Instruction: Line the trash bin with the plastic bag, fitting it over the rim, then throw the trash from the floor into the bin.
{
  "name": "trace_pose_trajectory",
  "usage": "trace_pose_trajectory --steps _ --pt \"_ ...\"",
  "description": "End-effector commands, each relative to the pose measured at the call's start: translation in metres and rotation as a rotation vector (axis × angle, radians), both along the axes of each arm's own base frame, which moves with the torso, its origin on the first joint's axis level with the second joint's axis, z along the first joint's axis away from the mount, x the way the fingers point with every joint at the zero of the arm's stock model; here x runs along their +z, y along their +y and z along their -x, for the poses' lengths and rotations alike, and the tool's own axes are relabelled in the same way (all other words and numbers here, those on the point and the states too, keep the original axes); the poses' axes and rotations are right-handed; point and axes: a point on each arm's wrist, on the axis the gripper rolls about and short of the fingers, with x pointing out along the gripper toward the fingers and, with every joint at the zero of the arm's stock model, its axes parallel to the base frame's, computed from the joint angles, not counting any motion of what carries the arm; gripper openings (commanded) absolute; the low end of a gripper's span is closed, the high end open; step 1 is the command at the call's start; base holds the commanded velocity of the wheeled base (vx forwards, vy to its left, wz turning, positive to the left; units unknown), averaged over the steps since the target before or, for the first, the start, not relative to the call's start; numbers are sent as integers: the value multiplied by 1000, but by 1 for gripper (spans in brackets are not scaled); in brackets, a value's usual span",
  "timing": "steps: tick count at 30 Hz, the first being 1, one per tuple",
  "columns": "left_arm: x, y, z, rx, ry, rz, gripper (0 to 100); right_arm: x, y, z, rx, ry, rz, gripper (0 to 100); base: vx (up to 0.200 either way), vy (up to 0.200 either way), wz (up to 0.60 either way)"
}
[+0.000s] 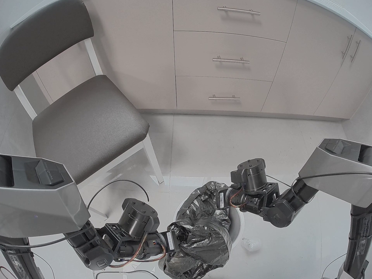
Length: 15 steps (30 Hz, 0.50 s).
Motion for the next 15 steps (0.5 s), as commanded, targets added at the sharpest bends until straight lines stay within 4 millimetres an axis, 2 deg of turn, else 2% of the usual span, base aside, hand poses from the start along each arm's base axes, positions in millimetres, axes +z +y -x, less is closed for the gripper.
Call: trace_pose_trajectory --steps 1,4,8,15 --pt "0 0 0 0 0 1 0 21 6 -8 -14 -104 -74 0 0 0 0" --pt "0 0 0 1 -1 0 0 23 18 -28 -52 -218 -134 0 0 0 0" --pt "0 0 0 0 0 1 0 17 28 -45 -75 -250 -137 0 0 0 0" --pt "0 0 0 1 -1 0 0 -8 37 -65 -82 -243 -104 0 0 0 0"
